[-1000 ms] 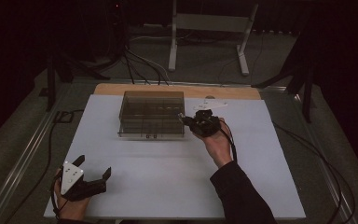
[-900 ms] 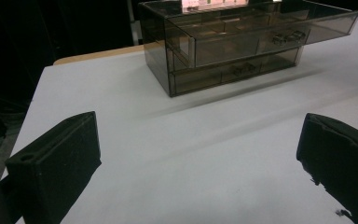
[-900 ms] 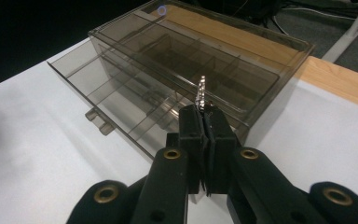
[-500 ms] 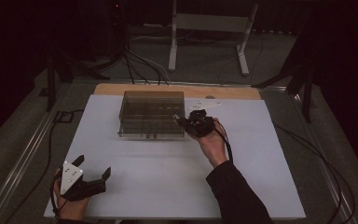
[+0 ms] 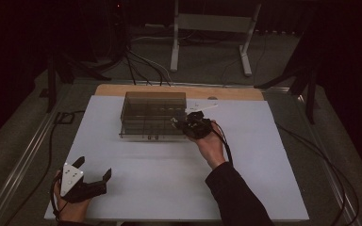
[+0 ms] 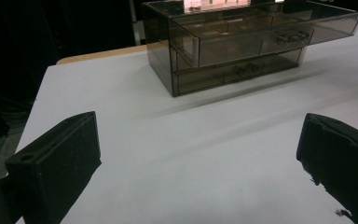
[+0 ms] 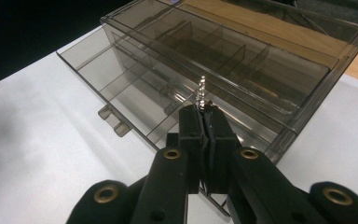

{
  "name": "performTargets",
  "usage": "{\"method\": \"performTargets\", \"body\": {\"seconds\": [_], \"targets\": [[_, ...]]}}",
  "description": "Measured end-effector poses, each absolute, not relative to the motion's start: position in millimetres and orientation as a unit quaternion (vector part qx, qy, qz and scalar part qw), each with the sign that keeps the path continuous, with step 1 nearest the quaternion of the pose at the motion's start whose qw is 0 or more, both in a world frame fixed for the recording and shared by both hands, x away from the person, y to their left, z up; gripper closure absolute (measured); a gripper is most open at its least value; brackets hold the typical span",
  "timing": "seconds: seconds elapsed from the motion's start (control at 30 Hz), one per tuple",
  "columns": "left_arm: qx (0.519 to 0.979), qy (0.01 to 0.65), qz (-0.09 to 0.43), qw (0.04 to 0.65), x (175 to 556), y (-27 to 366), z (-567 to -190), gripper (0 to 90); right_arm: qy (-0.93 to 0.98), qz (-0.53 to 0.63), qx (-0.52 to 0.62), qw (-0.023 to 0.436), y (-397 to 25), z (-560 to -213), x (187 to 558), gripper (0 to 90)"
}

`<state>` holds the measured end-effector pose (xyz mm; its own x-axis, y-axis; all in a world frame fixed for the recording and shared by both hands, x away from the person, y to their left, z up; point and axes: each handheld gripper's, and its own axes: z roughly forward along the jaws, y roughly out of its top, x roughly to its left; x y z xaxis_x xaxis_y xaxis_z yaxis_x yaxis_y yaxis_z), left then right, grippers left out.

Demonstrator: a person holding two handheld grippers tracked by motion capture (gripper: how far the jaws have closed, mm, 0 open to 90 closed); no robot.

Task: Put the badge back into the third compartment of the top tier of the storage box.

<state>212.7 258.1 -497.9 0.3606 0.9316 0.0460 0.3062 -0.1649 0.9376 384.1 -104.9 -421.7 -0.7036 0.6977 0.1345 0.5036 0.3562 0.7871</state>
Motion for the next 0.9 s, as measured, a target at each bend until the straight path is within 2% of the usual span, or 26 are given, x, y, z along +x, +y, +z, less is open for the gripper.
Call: {"method": "performTargets", "body": {"seconds": [0.9], "targets": [[0.685, 0.453, 0.338, 0.460, 212.9, 258.6, -498.2, 0.4, 0.824, 0.415, 0.377, 0.085, -91.9, -436.0, 389.7, 88.4]]}}
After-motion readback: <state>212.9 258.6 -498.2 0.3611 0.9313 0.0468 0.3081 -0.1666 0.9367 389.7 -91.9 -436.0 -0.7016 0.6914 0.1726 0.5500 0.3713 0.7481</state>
